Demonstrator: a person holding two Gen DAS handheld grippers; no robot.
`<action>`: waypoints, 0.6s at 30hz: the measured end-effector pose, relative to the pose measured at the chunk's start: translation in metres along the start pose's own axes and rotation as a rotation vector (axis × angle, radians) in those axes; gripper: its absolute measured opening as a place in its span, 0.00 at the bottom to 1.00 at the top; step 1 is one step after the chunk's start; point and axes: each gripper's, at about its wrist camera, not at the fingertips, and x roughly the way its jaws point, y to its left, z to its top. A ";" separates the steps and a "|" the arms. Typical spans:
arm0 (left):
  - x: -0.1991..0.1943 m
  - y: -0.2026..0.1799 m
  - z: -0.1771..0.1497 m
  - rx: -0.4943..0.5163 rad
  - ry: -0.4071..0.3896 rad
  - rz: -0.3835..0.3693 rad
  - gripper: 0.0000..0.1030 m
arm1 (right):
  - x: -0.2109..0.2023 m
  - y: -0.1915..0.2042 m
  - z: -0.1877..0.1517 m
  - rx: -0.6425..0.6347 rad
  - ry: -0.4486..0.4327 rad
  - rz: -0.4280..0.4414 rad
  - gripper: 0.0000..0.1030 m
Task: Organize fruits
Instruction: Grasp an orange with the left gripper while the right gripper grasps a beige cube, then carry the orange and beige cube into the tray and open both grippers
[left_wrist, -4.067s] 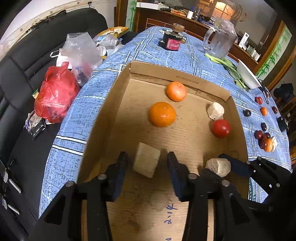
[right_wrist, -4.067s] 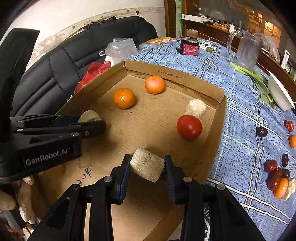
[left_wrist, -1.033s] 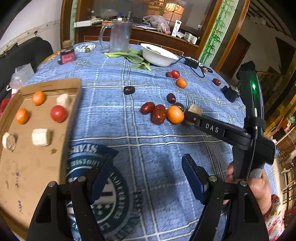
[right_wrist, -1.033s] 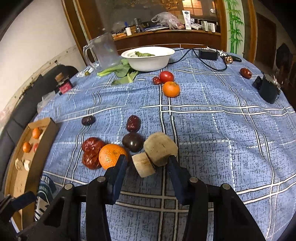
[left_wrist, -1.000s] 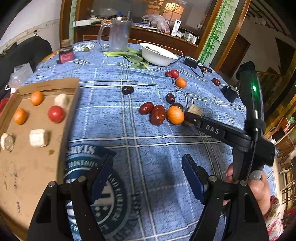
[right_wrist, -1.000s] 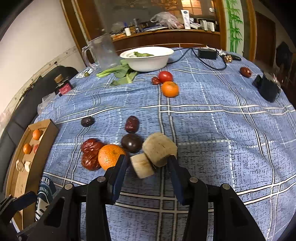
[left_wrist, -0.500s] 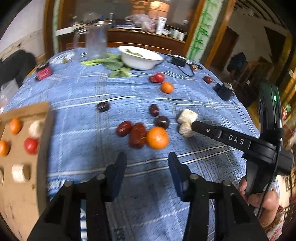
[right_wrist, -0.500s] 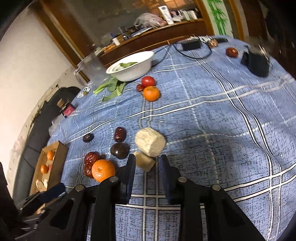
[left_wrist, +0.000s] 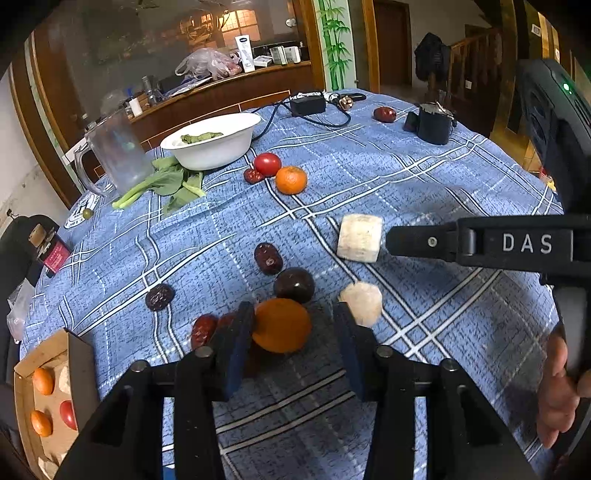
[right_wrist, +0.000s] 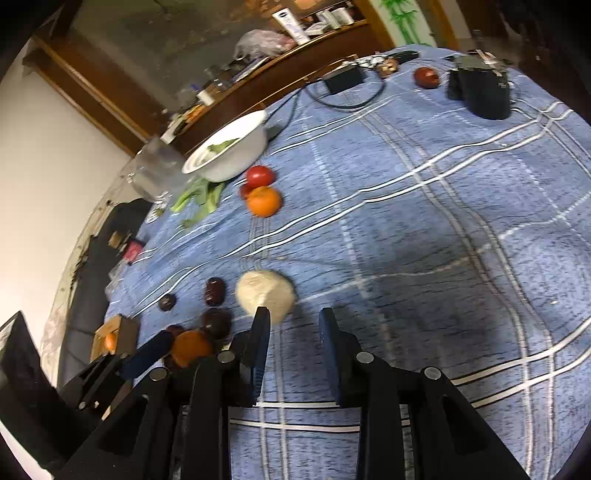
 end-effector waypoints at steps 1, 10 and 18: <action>-0.001 0.003 -0.001 -0.008 0.002 -0.008 0.32 | 0.001 0.002 0.000 -0.010 0.000 -0.001 0.34; 0.008 -0.003 -0.001 0.043 0.030 -0.010 0.49 | 0.002 0.011 -0.005 -0.041 0.007 0.005 0.37; 0.004 0.000 -0.002 0.044 0.030 0.056 0.31 | 0.009 0.019 -0.009 -0.079 0.038 0.023 0.38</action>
